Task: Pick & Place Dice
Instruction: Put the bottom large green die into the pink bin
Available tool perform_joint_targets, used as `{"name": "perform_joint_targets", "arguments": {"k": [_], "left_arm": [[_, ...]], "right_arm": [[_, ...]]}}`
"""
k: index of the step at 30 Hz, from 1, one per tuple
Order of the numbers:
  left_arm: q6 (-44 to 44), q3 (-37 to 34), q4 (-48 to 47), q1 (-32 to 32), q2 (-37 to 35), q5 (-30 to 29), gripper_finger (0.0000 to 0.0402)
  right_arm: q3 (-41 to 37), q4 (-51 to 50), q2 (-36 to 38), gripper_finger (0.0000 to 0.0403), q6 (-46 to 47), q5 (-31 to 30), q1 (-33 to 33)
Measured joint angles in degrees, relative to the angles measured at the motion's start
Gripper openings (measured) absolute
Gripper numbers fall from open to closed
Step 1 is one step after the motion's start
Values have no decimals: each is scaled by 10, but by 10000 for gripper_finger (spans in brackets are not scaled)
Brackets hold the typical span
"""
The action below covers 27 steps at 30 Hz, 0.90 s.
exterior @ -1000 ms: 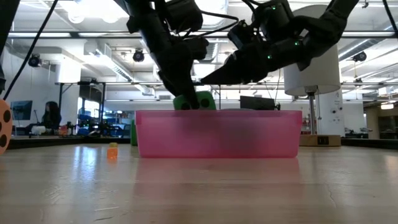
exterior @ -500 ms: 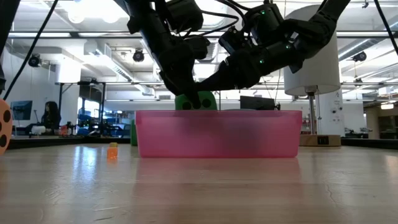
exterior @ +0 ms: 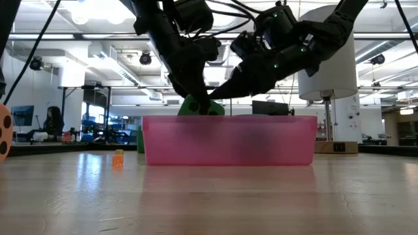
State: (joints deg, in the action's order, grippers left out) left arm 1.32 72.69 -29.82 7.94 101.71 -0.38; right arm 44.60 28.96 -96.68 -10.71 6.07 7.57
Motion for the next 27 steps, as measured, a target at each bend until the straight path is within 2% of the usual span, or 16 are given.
{"name": "perform_joint_targets", "arguments": {"k": [9,27], "left_arm": [[2,0,22,0,0,0,399],[4,0,44,0,0,0,399]], "right_arm": [[0,29,3,8,-2,3,-2],[1,11,-1,8,0,2,0]]}}
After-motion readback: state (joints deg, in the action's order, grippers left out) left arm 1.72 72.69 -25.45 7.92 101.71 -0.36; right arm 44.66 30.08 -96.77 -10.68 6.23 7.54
